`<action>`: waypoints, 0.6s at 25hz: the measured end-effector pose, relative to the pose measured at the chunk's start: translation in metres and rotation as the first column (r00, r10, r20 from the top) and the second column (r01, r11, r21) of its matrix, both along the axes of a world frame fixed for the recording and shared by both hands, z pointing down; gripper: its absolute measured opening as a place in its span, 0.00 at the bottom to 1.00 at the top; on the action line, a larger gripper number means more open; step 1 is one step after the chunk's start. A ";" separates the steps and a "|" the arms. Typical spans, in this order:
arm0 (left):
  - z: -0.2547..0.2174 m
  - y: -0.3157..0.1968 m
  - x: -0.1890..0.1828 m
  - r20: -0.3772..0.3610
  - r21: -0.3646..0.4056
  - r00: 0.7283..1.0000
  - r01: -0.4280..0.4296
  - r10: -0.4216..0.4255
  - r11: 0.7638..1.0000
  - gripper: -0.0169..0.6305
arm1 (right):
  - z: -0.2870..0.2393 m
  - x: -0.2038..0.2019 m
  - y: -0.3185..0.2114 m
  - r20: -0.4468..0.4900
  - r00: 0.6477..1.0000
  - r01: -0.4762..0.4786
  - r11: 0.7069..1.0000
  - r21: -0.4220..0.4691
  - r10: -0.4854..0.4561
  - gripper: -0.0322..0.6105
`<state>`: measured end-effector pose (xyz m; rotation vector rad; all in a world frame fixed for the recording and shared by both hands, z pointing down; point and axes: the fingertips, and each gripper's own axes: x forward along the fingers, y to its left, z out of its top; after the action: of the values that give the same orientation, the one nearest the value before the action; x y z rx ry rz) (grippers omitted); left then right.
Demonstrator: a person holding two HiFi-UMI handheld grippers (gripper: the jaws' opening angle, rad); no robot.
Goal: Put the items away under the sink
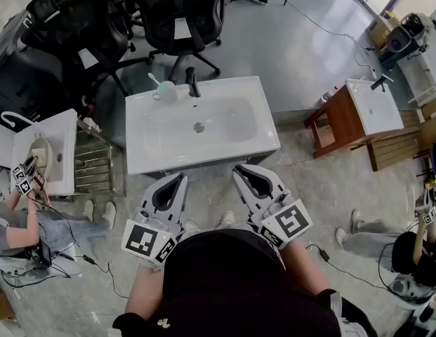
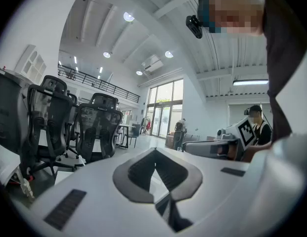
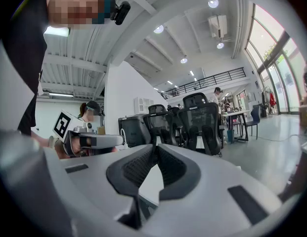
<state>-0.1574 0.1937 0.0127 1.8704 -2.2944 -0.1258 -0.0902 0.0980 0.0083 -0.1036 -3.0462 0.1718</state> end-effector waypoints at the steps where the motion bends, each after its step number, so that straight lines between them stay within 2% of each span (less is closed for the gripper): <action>1: 0.000 -0.003 0.002 0.004 -0.003 1.000 0.001 -0.001 1.000 0.06 | 0.000 0.002 -0.003 0.000 1.000 0.003 1.000 -0.005 -0.003 0.13; 8: 0.004 -0.025 0.016 0.024 -0.023 0.999 0.023 -0.023 0.999 0.06 | 0.005 0.014 -0.026 0.012 1.000 0.016 1.000 -0.027 -0.016 0.13; 11: 0.007 -0.038 0.025 -0.008 -0.024 1.000 0.019 -0.019 1.000 0.06 | 0.008 0.022 -0.041 0.020 0.999 0.028 0.998 -0.051 -0.027 0.13; 15: 0.016 -0.050 0.027 -0.047 -0.032 0.997 0.064 -0.066 0.997 0.06 | 0.016 0.030 -0.061 0.018 0.999 0.038 0.996 -0.079 -0.037 0.13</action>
<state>-0.1305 0.1432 0.0291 1.7594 -2.3129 -0.1418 -0.0598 0.0369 0.0238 -0.1685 -3.0512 0.2911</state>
